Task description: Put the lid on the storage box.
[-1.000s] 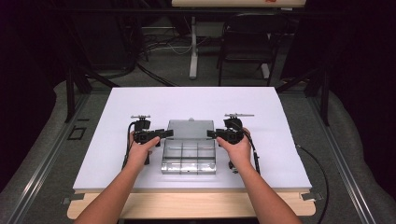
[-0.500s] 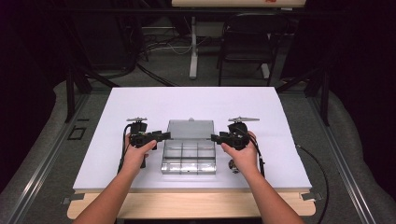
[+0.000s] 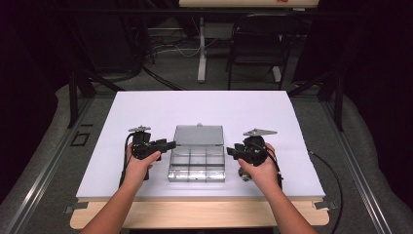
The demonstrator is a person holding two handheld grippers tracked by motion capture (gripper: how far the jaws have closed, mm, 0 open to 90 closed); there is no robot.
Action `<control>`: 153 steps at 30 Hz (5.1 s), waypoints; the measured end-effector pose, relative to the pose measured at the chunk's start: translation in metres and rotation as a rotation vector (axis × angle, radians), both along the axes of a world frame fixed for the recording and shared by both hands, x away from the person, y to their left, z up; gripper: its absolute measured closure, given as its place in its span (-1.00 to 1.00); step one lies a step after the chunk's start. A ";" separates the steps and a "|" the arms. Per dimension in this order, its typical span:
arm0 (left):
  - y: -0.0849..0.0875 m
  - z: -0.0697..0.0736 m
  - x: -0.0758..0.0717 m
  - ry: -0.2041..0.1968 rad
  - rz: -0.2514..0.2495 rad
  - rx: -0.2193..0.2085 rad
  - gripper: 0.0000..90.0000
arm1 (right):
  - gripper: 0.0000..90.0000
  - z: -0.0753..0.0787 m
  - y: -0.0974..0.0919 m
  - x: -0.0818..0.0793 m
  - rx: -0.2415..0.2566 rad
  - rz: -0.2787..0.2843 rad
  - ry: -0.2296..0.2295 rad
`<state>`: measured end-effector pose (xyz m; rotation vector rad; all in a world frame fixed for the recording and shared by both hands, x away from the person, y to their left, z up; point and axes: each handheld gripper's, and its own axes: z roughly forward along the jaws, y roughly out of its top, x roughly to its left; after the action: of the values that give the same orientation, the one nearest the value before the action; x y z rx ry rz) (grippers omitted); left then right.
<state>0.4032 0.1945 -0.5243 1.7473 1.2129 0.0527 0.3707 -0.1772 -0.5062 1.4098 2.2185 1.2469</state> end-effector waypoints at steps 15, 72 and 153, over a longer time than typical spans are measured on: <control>0.004 0.000 -0.007 -0.002 -0.008 -0.002 -0.04 | 0.30 -0.008 -0.032 -0.018 0.004 -0.030 0.009; 0.013 0.000 -0.012 0.003 -0.005 -0.023 -0.04 | 0.59 -0.040 -0.069 -0.054 -0.009 -0.079 0.083; 0.024 0.000 -0.013 0.001 0.033 -0.036 -0.04 | 0.97 0.010 -0.042 -0.042 0.020 0.039 -0.061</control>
<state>0.3904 0.2186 -0.5239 1.6970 1.2356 0.0496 0.3287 -0.2194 -0.4962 1.3229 2.2091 1.3102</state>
